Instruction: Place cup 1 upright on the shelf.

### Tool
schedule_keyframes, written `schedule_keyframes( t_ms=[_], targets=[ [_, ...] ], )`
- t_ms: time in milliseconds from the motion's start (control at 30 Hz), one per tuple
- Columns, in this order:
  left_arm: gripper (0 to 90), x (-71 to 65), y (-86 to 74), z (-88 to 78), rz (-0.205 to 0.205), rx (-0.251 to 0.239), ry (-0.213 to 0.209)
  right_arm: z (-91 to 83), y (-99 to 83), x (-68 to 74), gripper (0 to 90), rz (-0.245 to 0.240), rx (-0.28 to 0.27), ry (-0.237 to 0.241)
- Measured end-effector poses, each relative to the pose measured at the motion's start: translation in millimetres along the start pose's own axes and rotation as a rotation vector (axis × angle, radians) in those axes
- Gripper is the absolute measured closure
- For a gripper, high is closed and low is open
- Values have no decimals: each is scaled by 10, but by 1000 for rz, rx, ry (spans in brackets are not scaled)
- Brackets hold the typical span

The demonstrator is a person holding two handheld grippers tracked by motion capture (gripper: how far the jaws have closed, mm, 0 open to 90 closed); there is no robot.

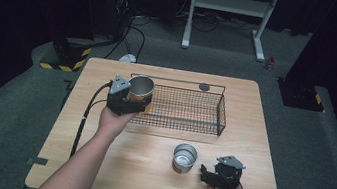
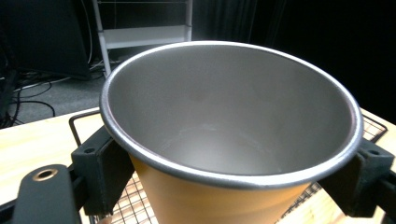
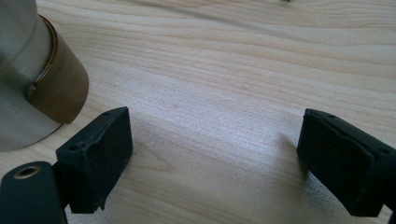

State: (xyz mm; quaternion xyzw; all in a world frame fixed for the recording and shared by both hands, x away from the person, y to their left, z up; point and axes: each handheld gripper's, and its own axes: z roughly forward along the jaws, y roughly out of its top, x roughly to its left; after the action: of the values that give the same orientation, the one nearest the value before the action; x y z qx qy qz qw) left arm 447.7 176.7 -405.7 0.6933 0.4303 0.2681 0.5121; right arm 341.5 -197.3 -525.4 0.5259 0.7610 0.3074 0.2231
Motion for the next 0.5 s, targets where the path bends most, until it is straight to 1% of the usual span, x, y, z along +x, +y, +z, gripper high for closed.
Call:
schedule_keyframes(
  t_ms=[33,67,133,267,400,500],
  targets=[
    [150,-11,1,40,1,-7,4,1,1,-4,105,-7,-1,1],
    [151,-11,1,40,1,-7,4,1,1,-4,105,-7,-1,1],
    [150,-16,13,101,5,3,10,1,1,-3,105,-7,-1,2],
    [150,-26,33,169,1,4,11,1,1,-3,105,-8,-1,2],
    [151,-33,47,232,7,10,18,1,1,-3,104,-8,-1,2],
    [151,-19,40,273,-7,6,17,1,1,-3,105,-8,-1,2]
  ],
)
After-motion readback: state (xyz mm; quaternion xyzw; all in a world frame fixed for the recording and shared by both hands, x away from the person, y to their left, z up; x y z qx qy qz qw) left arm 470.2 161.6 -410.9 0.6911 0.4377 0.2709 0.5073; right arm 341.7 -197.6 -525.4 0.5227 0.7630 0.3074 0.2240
